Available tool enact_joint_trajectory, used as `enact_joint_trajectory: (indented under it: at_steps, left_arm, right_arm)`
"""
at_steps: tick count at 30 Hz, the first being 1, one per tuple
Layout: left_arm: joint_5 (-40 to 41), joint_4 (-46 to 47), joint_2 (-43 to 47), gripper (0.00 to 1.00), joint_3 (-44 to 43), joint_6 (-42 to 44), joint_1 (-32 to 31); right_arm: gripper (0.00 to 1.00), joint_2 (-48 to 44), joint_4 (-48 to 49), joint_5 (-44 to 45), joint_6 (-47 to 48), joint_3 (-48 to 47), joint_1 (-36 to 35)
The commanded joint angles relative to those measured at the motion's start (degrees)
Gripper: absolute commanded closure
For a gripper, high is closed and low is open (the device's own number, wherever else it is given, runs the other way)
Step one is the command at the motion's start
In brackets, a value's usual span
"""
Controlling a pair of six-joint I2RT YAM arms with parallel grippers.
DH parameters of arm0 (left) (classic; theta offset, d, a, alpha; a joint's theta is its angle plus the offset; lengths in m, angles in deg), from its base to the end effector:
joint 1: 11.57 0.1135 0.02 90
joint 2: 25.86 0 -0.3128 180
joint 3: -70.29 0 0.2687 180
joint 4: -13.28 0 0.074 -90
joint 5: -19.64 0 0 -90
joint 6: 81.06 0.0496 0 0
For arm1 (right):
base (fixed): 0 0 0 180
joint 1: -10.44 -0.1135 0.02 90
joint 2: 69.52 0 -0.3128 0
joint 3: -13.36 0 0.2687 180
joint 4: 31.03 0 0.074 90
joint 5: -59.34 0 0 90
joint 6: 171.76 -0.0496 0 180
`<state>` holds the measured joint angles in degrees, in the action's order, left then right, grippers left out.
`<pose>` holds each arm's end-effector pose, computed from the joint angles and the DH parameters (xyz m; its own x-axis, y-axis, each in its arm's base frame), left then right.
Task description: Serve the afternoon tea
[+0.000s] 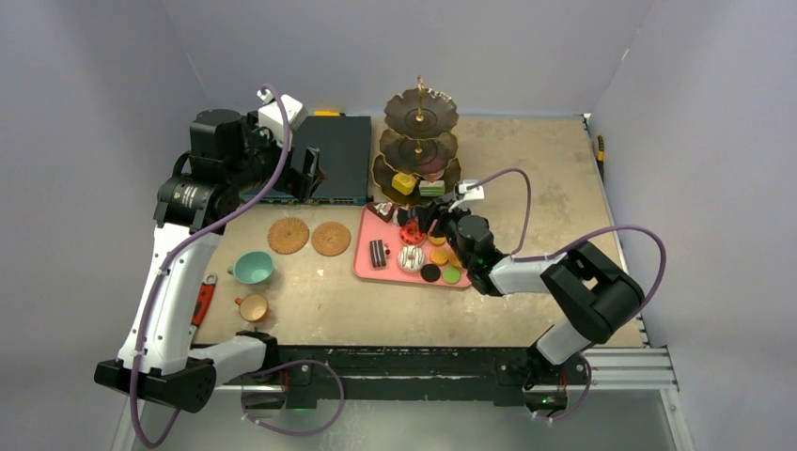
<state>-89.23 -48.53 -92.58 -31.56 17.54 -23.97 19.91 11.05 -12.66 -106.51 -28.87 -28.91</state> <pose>0.2155 -0.0638 0.5012 -0.3610 0.2243 -0.9052 0.5456 0.8380 -0.0100 0.2573 0.1911 0.2183 -0.2155 0.3382 -0.9161 -0.3026 0.8688 0.3919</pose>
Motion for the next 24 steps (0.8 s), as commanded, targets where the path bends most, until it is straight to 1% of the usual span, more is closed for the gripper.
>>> enact_joint_trajectory:
  at_steps: [1, 11, 20, 24]
  left_arm:
    - [-0.29, 0.65, 0.89, 0.01, -2.08, 0.35, 0.23]
    - [-0.11, 0.41, 0.98, 0.01, -2.26, 0.71, 0.23]
    - [-0.14, 0.04, 0.84, 0.01, -2.70, 0.54, 0.27]
    - [-0.19, -0.05, 0.73, 0.01, -2.82, 0.44, 0.26]
  right_arm:
    - [0.40, 1.80, 4.17, 0.51, 2.58, -3.99, -0.82]
    - [0.41, 6.52, 4.21, 1.85, 6.69, -8.15, -1.78]
    - [0.56, 7.98, 3.95, 1.83, 7.17, -8.90, -2.26]
    - [0.63, 5.46, 3.59, 1.91, 7.64, -7.63, -2.57]
